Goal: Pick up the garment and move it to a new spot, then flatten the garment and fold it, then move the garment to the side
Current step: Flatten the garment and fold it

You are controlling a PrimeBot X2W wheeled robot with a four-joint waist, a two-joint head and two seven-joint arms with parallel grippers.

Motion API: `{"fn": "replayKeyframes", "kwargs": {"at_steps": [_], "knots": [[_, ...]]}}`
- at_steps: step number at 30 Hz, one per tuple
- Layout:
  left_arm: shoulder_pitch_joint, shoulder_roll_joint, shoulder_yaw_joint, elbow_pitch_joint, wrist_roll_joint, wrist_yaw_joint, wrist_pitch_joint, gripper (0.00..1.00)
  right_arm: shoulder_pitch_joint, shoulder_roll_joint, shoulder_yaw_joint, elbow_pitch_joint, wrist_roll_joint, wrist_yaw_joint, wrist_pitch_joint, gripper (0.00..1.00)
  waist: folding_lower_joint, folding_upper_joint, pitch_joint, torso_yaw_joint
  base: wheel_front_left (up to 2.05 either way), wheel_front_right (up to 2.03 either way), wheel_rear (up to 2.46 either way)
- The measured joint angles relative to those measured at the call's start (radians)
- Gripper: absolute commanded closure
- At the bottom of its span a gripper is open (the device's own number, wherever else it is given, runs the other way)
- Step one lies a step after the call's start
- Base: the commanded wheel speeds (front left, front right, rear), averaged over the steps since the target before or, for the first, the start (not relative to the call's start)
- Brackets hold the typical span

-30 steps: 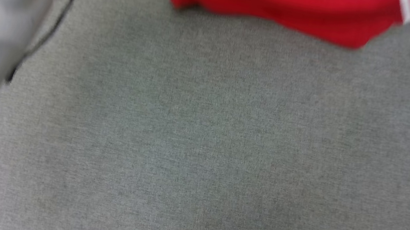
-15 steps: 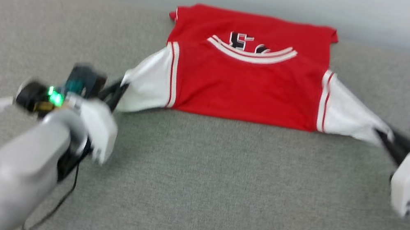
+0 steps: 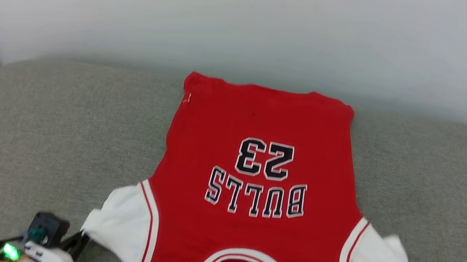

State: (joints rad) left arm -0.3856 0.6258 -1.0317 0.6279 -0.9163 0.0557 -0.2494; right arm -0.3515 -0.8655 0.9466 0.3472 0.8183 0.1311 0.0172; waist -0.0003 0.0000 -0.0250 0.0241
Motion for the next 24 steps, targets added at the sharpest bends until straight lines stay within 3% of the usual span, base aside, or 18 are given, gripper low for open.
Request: {"fn": "replayKeyframes", "kwargs": {"at_steps": [10, 18, 19, 20, 21, 24], "knots": [[0.231, 0.12, -0.016, -0.224, -0.065, 0.108, 0.048, 1.0, 0.283, -0.023, -0.126, -0.098, -0.013, 0.0, 0.065, 1.0, 0.0, 0.0, -0.044, -0.016, 0.0, 0.0, 0.0], [0.294, 0.18, -0.029, -0.377, -0.072, 0.188, 0.088, 1.0, 0.456, -0.019, -0.235, -0.158, -0.053, 0.0, 0.128, 1.0, 0.0, 0.0, -0.052, 0.0, 0.0, 0.0, 0.0], [0.295, 0.182, -0.029, -0.389, -0.071, 0.193, 0.09, 1.0, 0.465, -0.009, -0.249, -0.163, -0.056, 0.0, 0.137, 0.92, 0.0001, 0.0, -0.051, 0.002, 0.0, 0.0, 0.0], [0.294, 0.185, -0.029, -0.402, -0.07, 0.2, 0.095, 1.0, 0.474, 0.001, -0.266, -0.17, -0.063, 0.0, 0.144, 0.64, 0.0001, 0.0, -0.05, 0.004, 0.0, 0.0, 0.0], [0.294, 0.187, -0.029, -0.411, -0.068, 0.204, 0.097, 1.0, 0.479, 0.01, -0.281, -0.176, -0.07, 0.0, 0.15, 0.0, 0.0001, 0.0, -0.049, 0.005, 0.0, 0.0, 0.0], [0.294, 0.19, -0.03, -0.443, -0.064, 0.221, 0.106, 1.0, 0.48, 0.029, -0.352, -0.185, -0.107, 0.0, 0.146, 0.0, 0.0002, 0.0, -0.046, 0.008, 0.0, 0.0, 0.0]]}}
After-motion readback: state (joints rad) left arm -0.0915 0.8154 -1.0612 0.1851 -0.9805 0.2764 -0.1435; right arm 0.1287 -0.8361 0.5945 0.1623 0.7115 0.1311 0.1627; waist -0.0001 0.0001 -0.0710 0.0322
